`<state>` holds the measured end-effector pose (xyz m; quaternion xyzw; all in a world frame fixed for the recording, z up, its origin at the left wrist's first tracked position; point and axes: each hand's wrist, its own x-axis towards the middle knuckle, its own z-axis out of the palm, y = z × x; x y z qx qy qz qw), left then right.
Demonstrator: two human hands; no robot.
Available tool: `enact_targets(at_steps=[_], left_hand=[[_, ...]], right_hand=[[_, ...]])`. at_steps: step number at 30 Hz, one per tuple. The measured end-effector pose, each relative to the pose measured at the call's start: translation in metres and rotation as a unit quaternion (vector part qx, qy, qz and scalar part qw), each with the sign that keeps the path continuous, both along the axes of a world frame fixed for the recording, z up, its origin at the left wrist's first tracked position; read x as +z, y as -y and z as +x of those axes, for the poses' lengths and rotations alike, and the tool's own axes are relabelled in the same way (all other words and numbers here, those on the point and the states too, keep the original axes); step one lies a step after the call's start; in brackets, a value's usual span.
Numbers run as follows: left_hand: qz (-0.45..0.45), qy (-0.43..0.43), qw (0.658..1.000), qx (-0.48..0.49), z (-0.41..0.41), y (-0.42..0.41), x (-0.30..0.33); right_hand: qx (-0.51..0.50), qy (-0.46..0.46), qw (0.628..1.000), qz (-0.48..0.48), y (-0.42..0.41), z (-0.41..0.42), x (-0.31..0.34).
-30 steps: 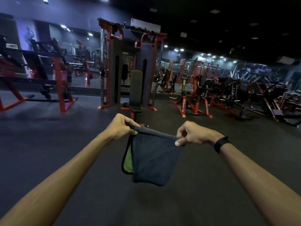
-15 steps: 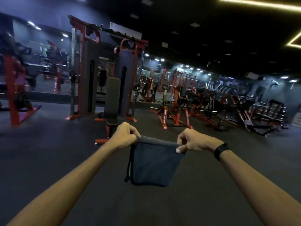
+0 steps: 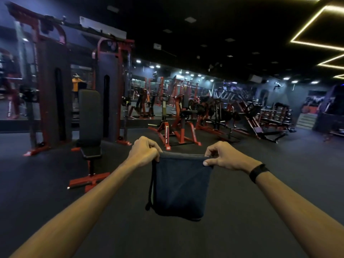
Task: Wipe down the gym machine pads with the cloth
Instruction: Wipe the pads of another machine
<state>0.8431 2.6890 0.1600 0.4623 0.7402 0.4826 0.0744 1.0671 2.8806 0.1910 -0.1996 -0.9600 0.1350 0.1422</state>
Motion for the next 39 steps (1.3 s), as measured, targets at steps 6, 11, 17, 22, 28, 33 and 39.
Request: enact_targets(at_steps=[6,11,17,22,28,33,39], left_hand=[[0.058,0.005,0.998,0.004,-0.051,-0.146,0.038],[0.076,-0.023,0.997,-0.010,-0.107,-0.242,0.047],[0.022,-0.059,0.995,-0.081,-0.176,-0.339,0.026],[-0.031,-0.085,0.989,-0.115,-0.232,-0.441,0.009],[-0.048,-0.174,0.973,-0.141,-0.295,-0.574,0.039],[-0.031,-0.231,0.964,-0.126,-0.339,-0.679,0.029],[-0.042,-0.233,0.963,-0.130,-0.387,-0.774,0.009]], right_hand=[[-0.003,-0.018,0.999,0.032,-0.143,-0.048,0.046],[0.015,-0.053,0.997,0.056,-0.244,-0.103,0.062],[0.023,-0.035,0.998,0.040,-0.353,-0.169,0.020],[0.012,-0.017,0.999,0.031,-0.443,-0.217,0.006],[-0.044,-0.024,0.998,0.040,-0.568,-0.279,0.040],[-0.083,-0.058,0.994,0.029,-0.651,-0.313,0.028],[-0.095,-0.059,0.994,0.018,-0.741,-0.361,0.009]])
